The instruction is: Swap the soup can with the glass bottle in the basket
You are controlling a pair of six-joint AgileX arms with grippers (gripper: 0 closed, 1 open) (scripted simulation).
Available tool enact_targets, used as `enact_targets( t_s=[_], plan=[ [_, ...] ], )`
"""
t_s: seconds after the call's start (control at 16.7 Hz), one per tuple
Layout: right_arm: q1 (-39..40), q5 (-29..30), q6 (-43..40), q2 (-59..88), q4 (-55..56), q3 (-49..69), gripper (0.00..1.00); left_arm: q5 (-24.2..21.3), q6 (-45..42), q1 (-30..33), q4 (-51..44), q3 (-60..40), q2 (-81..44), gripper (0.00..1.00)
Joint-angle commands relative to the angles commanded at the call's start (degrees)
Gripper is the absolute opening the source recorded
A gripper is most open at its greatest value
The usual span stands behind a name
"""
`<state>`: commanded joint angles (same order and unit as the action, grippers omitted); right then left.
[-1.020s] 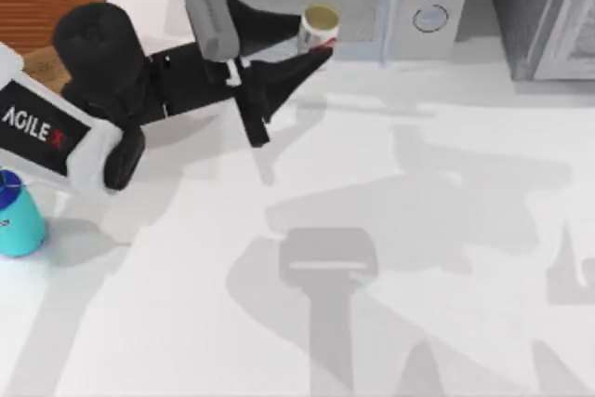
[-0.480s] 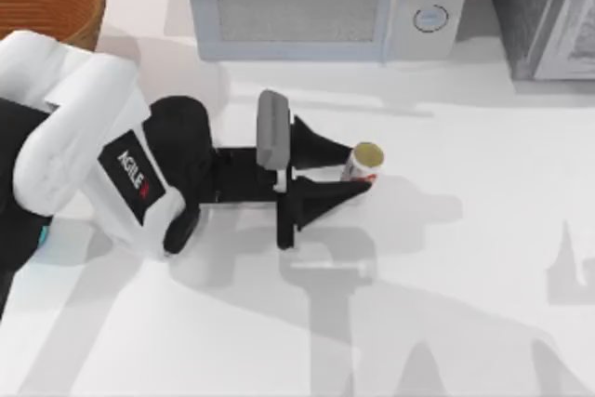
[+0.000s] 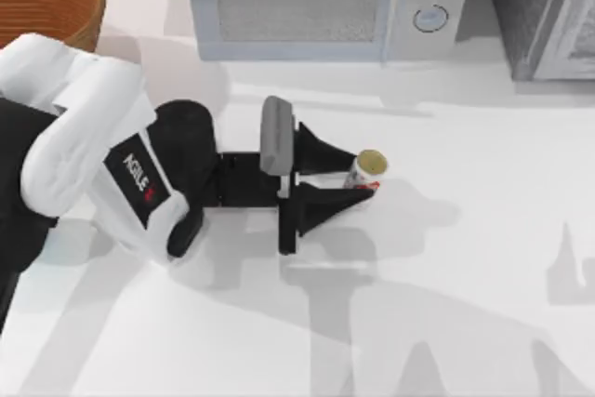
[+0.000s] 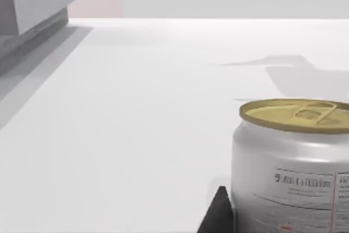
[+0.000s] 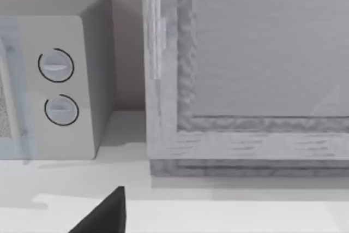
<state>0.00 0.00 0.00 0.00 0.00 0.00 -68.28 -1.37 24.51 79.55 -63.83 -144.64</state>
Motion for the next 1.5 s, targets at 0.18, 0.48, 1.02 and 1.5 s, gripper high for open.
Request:
enact_targets(
  t_s=[0.18, 0.48, 1.02, 1.5],
  plan=[
    [0.0, 0.0, 0.0, 0.0, 0.0, 0.0, 1.00, 0.0, 0.0, 0.0, 0.0, 0.0, 0.0, 0.30],
    [0.0, 0.0, 0.0, 0.0, 0.0, 0.0, 1.00, 0.0, 0.0, 0.0, 0.0, 0.0, 0.0, 0.68],
    [0.0, 0.0, 0.0, 0.0, 0.0, 0.0, 1.00, 0.0, 0.0, 0.0, 0.0, 0.0, 0.0, 1.00],
    [0.0, 0.0, 0.0, 0.0, 0.0, 0.0, 1.00, 2.6, 0.3, -1.7, -3.0, 2.2, 3.5, 1.00]
  ],
)
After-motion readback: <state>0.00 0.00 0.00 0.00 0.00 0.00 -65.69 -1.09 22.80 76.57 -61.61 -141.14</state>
